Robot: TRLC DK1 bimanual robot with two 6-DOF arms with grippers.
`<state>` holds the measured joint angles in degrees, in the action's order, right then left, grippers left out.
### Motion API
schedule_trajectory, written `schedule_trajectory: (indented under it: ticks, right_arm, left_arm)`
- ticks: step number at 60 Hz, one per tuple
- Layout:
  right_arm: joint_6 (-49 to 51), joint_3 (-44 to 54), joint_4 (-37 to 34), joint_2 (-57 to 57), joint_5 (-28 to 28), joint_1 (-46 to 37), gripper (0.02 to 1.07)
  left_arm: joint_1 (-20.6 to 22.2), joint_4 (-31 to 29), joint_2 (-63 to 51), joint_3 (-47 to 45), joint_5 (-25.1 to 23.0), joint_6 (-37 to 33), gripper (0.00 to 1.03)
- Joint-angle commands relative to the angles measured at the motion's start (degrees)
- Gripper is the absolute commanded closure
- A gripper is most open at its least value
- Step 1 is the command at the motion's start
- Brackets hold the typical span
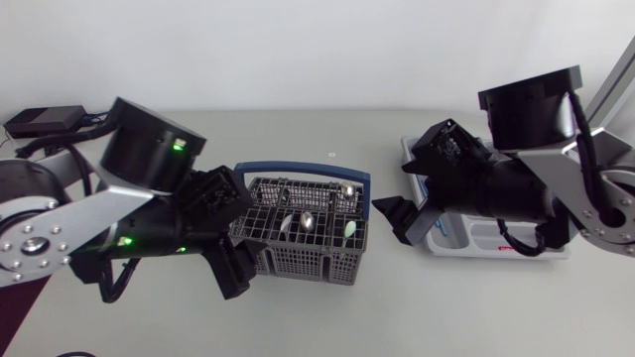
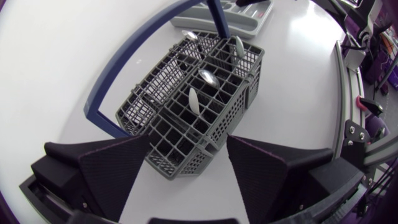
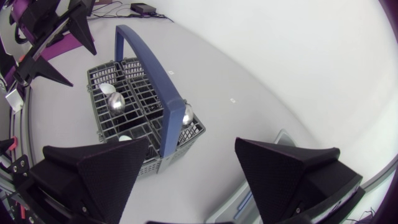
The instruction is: Unload the cutlery basket into the drawer organizer.
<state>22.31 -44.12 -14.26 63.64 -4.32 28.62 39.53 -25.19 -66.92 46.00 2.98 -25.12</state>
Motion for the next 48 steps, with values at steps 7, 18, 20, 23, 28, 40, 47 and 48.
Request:
schedule_trajectory:
  ticks: [7, 18, 20, 23, 28, 40, 47, 48]
  right_arm:
    - [-3.14, 1.58, -3.40, -2.90, 3.17, 3.72, 0.07]
    - [-4.64, 0.96, -4.90, -3.96, 4.84, 4.95, 0.07]
    - [-4.81, 0.96, -4.99, -4.05, 4.84, 4.95, 0.07]
    - [-5.25, 1.05, -4.99, -4.05, 4.84, 4.95, 0.07]
    - [-5.43, 1.32, -4.99, -4.05, 4.84, 4.95, 0.07]
    - [-5.34, 1.84, -5.34, -4.22, 4.93, 4.69, 0.07]
    - [-5.34, 2.19, -5.25, -4.13, 4.84, 4.69, 0.07]
    - [-5.34, 2.28, -5.16, -4.13, 4.84, 4.69, 0.07]
  left_arm:
    - [5.03, -6.54, -5.07, 7.62, 4.66, 6.58, 0.05]
    - [8.20, -9.79, -10.25, 12.98, 12.31, 11.41, 0.08]
    - [8.46, -9.79, -11.40, 13.68, 13.19, 11.68, 0.08]
    - [8.28, -9.79, -13.59, 15.09, 14.16, 12.29, 0.11]
    - [8.11, -9.97, -16.05, 16.84, 14.42, 12.91, 0.12]
    - [7.93, -11.02, -20.89, 20.62, 16.00, 15.02, 0.24]
    - [7.67, -11.11, -23.00, 21.33, 17.50, 16.25, 0.40]
    - [7.67, -11.11, -23.00, 21.33, 17.58, 16.34, 0.40]
